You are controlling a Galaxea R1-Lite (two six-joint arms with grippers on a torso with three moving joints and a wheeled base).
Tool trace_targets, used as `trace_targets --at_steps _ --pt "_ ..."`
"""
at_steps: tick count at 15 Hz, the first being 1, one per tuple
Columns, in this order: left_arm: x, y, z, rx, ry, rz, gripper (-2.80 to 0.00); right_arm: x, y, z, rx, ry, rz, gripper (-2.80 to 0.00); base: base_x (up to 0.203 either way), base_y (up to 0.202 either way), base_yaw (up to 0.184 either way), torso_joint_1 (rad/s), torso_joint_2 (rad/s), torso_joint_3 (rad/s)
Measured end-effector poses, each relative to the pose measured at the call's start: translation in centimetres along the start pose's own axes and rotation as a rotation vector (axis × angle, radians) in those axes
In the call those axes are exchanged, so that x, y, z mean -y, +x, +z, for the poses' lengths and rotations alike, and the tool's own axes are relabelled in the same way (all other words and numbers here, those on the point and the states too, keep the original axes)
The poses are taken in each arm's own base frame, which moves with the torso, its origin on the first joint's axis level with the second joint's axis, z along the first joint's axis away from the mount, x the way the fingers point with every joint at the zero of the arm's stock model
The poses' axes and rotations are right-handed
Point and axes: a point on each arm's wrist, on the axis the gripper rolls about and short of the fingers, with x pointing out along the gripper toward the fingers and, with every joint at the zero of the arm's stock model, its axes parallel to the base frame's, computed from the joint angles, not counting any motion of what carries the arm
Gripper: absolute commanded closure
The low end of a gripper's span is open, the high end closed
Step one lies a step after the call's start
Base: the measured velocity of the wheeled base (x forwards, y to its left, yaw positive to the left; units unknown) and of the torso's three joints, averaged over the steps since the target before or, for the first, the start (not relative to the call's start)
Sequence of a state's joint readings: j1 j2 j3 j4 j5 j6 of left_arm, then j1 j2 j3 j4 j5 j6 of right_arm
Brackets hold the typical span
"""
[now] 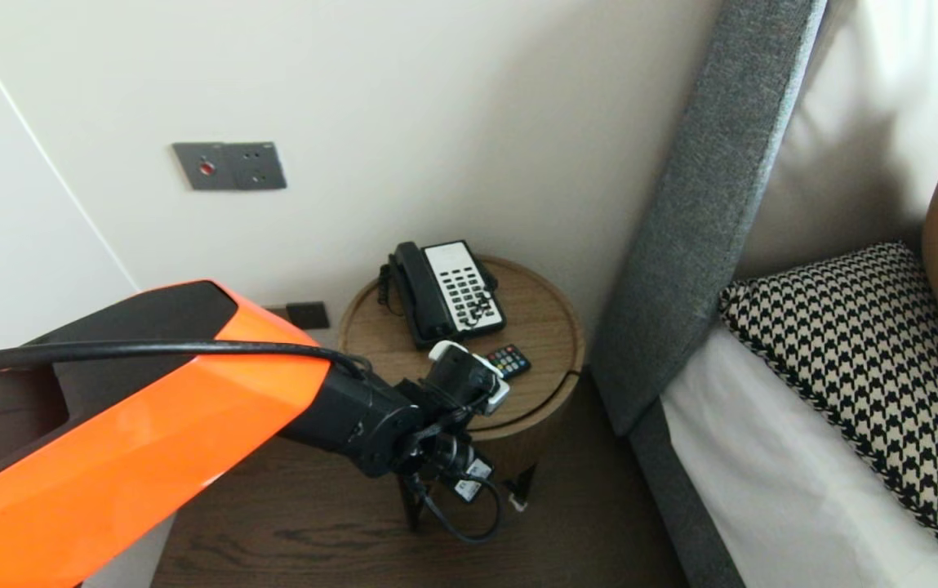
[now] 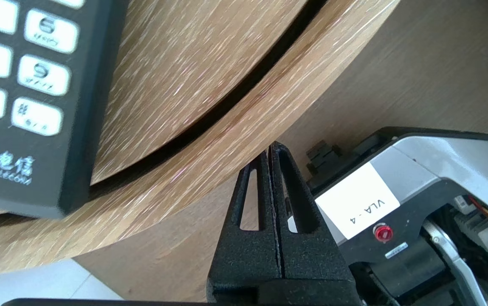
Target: Close the nightstand drawer
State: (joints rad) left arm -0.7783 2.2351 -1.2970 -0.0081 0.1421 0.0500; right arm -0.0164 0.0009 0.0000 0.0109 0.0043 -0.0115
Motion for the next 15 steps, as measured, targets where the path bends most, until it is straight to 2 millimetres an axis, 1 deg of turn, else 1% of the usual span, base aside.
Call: trace_targets --at_steps 4,7,9,11,13,15 --pt "0.0 -0.2 -0.2 -0.003 0.001 0.001 0.00 0.0 0.0 0.0 0.000 0.001 0.000 0.00 0.000 0.000 0.000 0.000 0.00 0.000" --pt "-0.2 -1.3 -0.5 -0.003 0.000 0.008 0.00 0.0 0.0 0.0 0.000 0.000 0.000 0.00 0.000 0.000 0.000 0.000 0.00 0.000" --pt "-0.6 -2.7 -1.0 -0.004 -0.004 0.017 0.00 0.0 0.0 0.0 0.000 0.000 0.000 0.00 0.000 0.000 0.000 0.000 0.00 0.000" --pt "-1.3 -4.4 -1.8 -0.004 -0.022 0.032 0.00 0.0 0.0 0.0 0.000 0.000 0.000 0.00 0.000 0.000 0.000 0.000 0.00 0.000" --pt "-2.2 -6.4 -2.7 -0.002 -0.052 0.046 0.00 0.0 0.0 0.0 0.000 0.000 0.000 0.00 0.000 0.000 0.000 0.000 0.00 0.000" --pt "-3.6 -8.8 -3.9 0.005 -0.093 0.069 0.00 0.0 0.0 0.0 0.000 0.000 0.000 0.00 0.000 0.000 0.000 0.000 0.00 0.000"
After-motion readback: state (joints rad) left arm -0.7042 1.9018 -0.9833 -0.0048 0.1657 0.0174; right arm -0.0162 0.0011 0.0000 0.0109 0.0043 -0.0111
